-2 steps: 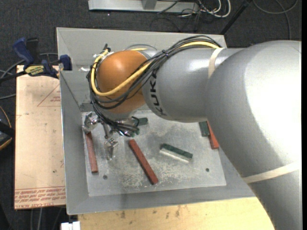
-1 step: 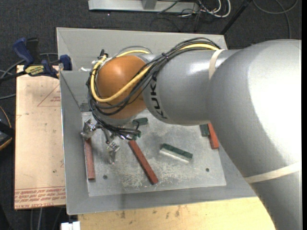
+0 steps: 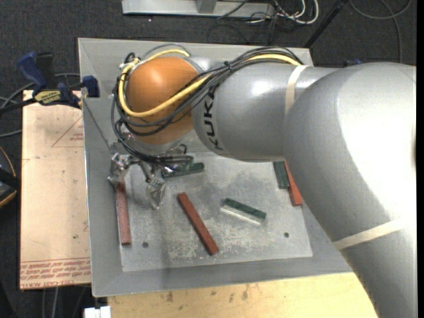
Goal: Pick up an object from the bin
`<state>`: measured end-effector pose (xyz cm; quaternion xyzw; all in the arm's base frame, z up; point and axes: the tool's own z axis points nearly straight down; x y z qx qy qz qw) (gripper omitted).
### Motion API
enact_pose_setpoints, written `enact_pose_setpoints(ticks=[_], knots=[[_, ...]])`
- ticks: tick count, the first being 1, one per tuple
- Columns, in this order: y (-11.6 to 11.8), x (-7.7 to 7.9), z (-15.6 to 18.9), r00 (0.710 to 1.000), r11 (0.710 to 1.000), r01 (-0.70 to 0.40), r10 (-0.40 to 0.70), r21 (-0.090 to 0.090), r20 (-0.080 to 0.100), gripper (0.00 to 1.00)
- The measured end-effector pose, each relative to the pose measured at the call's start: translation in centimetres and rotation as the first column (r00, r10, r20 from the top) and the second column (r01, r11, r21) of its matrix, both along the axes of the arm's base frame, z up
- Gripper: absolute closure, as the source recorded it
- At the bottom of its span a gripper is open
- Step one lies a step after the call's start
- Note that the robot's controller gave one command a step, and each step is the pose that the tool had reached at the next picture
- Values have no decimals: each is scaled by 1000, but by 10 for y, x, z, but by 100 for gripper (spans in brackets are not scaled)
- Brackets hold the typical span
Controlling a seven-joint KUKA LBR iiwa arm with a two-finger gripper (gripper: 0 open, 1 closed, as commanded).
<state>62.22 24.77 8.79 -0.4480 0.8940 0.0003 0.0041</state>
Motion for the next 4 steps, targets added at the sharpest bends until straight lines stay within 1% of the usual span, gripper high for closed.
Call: enact_pose_setpoints(ticks=[1, 2, 3, 4], knots=[[-1, 7, -1, 992, 992, -128, 128, 0, 19, 0], [1, -2, 2, 925, 926, -378, 378, -4, 19, 0], [-2, 11, -11, 809, 809, -588, 588, -3, 6, 100], [-2, 11, -11, 809, 809, -588, 588, -2, 6, 100]])
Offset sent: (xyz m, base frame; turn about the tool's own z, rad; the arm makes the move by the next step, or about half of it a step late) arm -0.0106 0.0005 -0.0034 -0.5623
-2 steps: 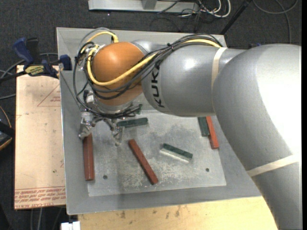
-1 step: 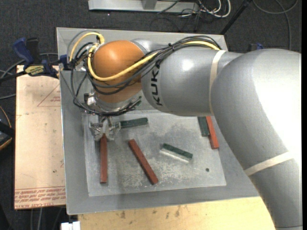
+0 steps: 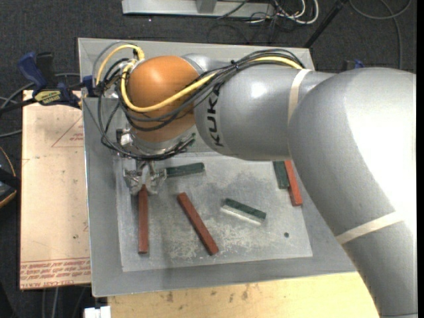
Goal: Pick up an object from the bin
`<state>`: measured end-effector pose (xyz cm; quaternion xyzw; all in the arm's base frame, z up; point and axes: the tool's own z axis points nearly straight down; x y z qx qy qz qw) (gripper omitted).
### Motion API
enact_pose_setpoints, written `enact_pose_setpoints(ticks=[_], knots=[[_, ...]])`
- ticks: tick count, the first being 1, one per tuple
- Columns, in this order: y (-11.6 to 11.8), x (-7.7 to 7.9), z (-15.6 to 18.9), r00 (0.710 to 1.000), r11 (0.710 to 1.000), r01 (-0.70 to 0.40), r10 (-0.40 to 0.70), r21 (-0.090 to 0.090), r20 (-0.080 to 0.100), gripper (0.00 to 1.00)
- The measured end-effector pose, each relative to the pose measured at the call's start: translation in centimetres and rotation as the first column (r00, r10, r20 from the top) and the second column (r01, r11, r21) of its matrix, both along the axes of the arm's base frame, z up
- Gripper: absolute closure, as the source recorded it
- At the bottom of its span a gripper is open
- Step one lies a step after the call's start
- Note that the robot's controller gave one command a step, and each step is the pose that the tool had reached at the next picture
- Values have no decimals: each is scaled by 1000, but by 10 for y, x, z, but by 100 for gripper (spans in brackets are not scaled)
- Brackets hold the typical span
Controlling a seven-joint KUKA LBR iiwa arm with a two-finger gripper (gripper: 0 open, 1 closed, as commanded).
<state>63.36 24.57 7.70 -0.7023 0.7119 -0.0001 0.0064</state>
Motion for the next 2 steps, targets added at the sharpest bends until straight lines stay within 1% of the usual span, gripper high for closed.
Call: enact_pose_setpoints(ticks=[1, 2], knots=[[0, 0, 0, 1000, 1000, 0, 0, 0, 0, 100], [4, 11, 182, 1000, 1000, 26, -26, -2, 1, 100]])
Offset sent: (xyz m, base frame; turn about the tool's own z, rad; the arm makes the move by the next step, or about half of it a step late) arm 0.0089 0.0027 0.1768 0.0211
